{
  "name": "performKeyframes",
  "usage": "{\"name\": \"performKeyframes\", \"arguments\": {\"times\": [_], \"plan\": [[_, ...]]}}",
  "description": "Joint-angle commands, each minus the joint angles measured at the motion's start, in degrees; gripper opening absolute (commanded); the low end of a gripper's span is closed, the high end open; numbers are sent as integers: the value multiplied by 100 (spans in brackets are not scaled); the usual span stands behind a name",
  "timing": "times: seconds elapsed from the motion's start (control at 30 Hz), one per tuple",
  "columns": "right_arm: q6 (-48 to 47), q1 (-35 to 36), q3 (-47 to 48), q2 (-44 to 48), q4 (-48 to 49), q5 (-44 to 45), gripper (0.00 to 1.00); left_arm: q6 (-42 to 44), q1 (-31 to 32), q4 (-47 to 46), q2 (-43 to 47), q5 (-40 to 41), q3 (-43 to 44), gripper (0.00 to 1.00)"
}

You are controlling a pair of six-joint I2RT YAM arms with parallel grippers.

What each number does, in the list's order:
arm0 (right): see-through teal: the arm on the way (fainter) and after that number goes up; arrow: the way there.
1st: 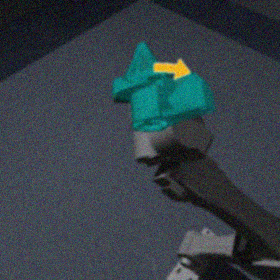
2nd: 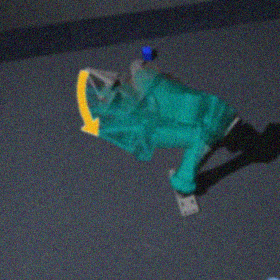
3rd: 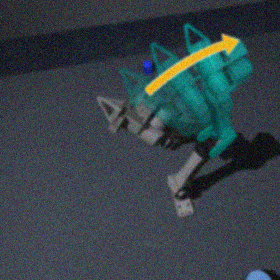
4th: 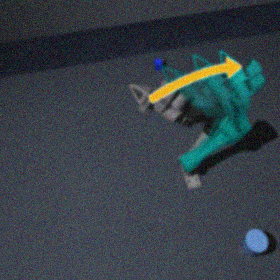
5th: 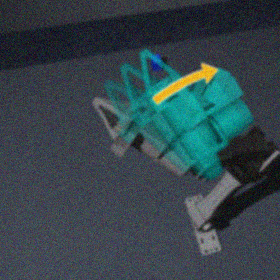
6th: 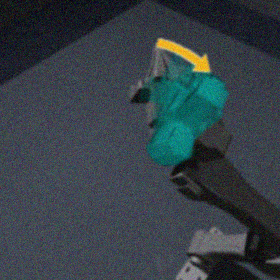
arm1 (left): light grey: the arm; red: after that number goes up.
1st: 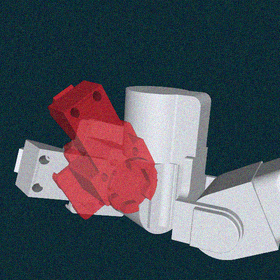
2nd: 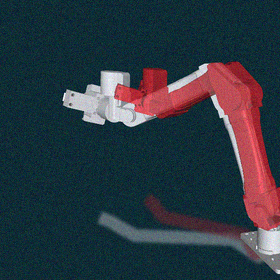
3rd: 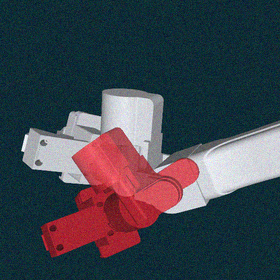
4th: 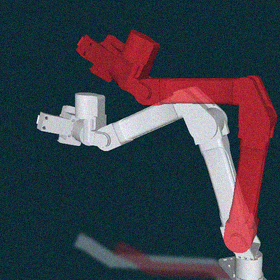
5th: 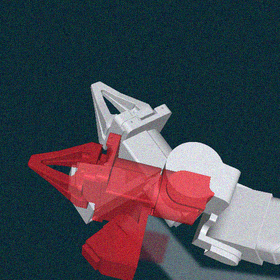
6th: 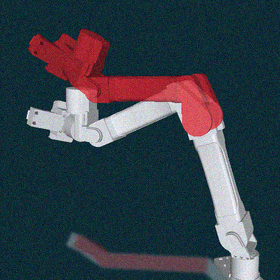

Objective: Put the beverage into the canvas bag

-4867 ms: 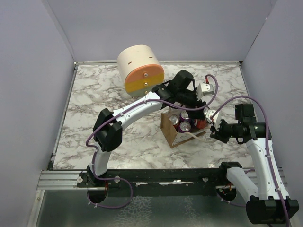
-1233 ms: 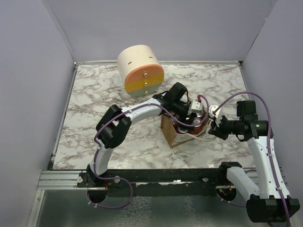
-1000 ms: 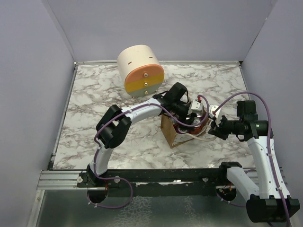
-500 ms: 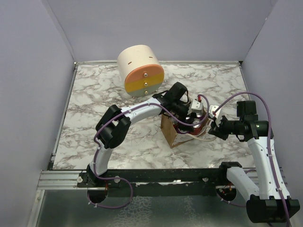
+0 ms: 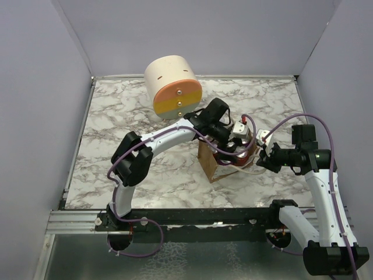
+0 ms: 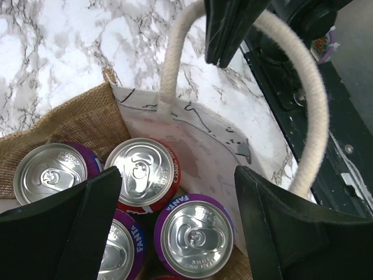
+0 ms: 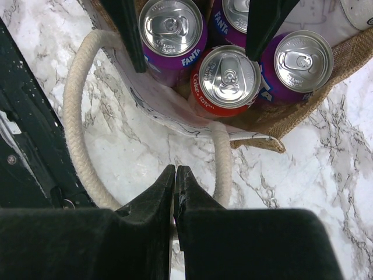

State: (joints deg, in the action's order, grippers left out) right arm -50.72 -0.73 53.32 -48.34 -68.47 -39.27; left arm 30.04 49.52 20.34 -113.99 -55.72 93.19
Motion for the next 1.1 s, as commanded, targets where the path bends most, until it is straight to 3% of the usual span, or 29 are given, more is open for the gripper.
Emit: {"name": "performKeyframes", "arguments": {"times": [0.0, 0.43, 0.67, 0.83, 1.07], "plan": [[105, 20, 172, 61, 45, -218, 6, 290, -24, 321, 404, -370, 234, 81], [395, 20, 572, -73, 188, -231, 11, 221, -804, 447, 1051, -505, 179, 81], [844, 20, 859, -388, 704, -177, 16, -122, -1334, 638, 1517, -64, 420, 81], [1286, 20, 1075, -788, 1102, -183, 20, -527, -1780, 649, 1956, 597, 455, 86], [2601, 20, 1180, -1224, 2446, 765, 40, -1214, -2424, 255, 2599, 2551, 68, 94]]}}
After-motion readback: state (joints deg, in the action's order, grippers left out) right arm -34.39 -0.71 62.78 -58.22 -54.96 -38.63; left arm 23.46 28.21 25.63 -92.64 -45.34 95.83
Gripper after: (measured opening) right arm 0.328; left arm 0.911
